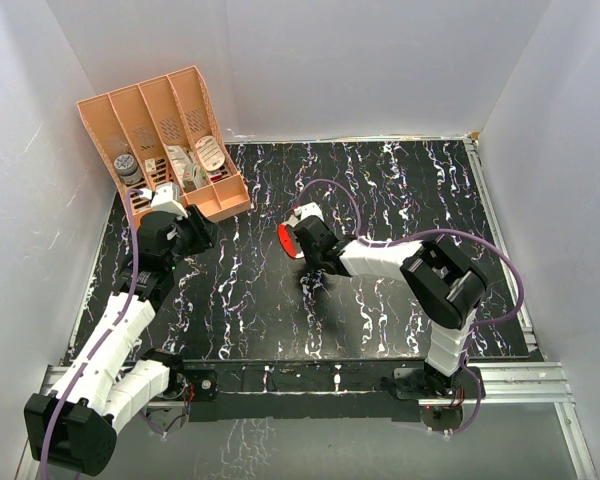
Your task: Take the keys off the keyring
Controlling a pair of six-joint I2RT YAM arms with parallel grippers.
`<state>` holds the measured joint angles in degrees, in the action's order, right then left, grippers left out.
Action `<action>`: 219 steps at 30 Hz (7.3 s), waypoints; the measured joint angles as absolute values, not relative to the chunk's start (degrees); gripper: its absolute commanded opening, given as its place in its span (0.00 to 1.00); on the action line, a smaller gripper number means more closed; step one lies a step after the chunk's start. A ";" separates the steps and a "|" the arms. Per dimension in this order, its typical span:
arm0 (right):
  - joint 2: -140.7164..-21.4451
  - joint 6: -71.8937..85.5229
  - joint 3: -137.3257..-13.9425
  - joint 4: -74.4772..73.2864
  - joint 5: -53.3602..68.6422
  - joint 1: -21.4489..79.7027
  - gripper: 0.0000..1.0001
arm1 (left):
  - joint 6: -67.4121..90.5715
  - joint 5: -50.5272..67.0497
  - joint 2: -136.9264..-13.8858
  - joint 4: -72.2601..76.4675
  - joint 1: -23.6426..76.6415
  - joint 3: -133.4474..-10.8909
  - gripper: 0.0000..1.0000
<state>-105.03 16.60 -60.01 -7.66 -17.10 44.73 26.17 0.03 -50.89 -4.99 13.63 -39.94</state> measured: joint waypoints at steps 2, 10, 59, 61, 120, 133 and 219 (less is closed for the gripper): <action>-105.01 15.77 -61.19 -10.66 -18.50 45.47 0.00 | 26.15 0.03 -50.85 -4.97 13.63 -39.94 0.41; -98.32 9.56 -69.60 -17.85 -22.37 48.66 0.00 | 23.11 6.59 -50.41 -1.17 13.63 -39.94 0.43; -79.07 10.59 -74.59 -16.60 -17.65 50.17 0.00 | -0.25 19.73 -71.09 21.74 34.63 -46.22 0.34; -78.65 10.61 -74.59 -16.60 -17.63 50.22 0.00 | -0.64 18.46 -71.13 21.71 35.05 -46.28 0.30; -67.72 1.65 -50.02 21.02 -12.95 52.77 0.38 | -5.34 7.79 -65.69 2.50 38.00 -59.09 0.00; -67.92 1.08 -49.80 24.69 -14.90 52.77 0.36 | -5.52 9.93 -63.18 2.24 38.85 -60.64 0.00; -69.63 -9.61 -79.57 -23.29 -30.48 54.35 0.00 | -1.43 0.45 -57.89 12.88 41.36 -55.11 0.39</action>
